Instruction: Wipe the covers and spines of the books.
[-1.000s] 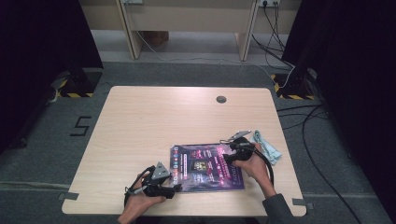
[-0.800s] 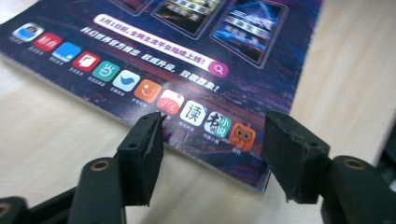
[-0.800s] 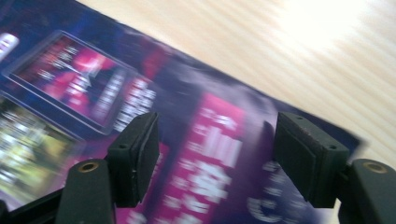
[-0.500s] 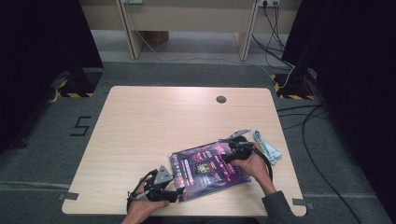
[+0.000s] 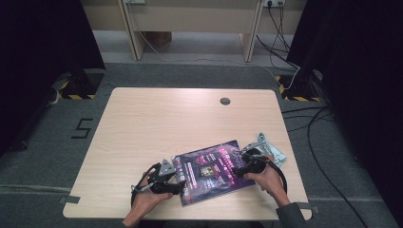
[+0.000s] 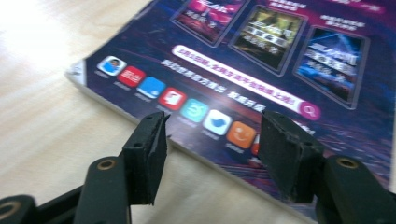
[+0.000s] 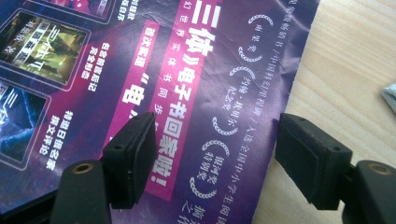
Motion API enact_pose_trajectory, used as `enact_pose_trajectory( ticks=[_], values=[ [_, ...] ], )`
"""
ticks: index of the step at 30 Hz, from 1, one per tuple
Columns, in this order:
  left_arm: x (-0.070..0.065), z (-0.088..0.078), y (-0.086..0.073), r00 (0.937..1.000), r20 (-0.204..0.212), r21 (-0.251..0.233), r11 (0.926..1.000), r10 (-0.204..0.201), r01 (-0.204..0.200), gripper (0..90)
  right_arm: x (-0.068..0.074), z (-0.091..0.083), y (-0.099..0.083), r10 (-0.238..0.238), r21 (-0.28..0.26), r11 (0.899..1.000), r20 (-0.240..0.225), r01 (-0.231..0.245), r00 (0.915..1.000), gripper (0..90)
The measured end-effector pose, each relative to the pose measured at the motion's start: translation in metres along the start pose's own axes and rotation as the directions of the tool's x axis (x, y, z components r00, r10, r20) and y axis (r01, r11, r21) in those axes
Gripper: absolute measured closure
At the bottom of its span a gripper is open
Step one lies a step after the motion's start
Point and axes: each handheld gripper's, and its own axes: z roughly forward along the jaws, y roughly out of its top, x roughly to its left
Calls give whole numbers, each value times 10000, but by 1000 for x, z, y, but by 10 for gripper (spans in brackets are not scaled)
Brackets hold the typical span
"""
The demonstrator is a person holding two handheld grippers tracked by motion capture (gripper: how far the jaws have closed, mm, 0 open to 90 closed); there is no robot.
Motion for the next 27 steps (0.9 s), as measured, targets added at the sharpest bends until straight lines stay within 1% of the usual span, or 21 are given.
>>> enact_pose_trajectory(
  ticks=[1,2,5,9,11,12,13,15,17,19,20,22,24,25,26,27],
  values=[
    [-1,0,-1,10000,-18,-19,10000,7,-7,408,0,0,1,-98,24,9999,5,98,10000,301],
    [-1,-1,-1,10000,-17,12,10000,-10,10,407,0,1,2,-64,48,10000,2,64,10000,301],
    [-3,-3,-4,9998,19,60,9998,-211,211,405,-2,6,8,-49,-166,9999,-16,49,10000,302],
    [-9,-7,-8,9998,51,153,9997,-194,193,409,-5,16,20,-95,-400,9992,-51,93,9999,303],
    [-12,-9,-10,9998,56,176,9997,-173,172,411,-5,20,27,-97,-385,9992,-30,95,9999,301],
    [-13,-10,-11,9998,70,169,9997,-159,158,410,-5,22,30,-188,-395,9990,-46,186,9998,301],
    [-15,-10,-11,9998,45,162,9997,-178,177,409,-5,23,33,-135,-350,9993,-51,134,9999,300],
    [-17,-10,-11,10000,28,218,9997,-95,94,404,-5,27,39,-25,-381,9993,49,27,10000,296],
    [-17,-11,-11,9999,116,245,9997,-73,70,403,-3,29,43,-140,-434,9989,254,151,9996,297],
    [-14,-12,-10,9994,212,169,9995,-267,263,429,-2,30,45,-170,-462,9988,362,187,9992,298],
    [-10,-12,-8,9992,185,64,9994,-344,343,432,-1,29,44,-176,-458,9988,390,194,9991,300],
    [-1,-10,-3,9989,-300,-66,9994,-347,345,410,0,25,42,-232,-440,9987,454,252,9987,301],
    [10,-7,3,9961,-816,-180,9993,-337,323,409,0,18,35,-115,-560,9983,458,141,9989,296],
    [15,-5,5,9947,-993,-239,9994,-257,234,407,1,14,30,1,-571,9984,458,26,9989,295],
    [20,-5,6,9937,-1082,-325,9991,-293,259,404,2,10,25,-142,-605,9980,478,171,9988,295],
    [24,-4,7,9932,-1081,-458,9982,-440,392,401,2,6,20,-134,-548,9984,511,162,9986,294]
  ],
)
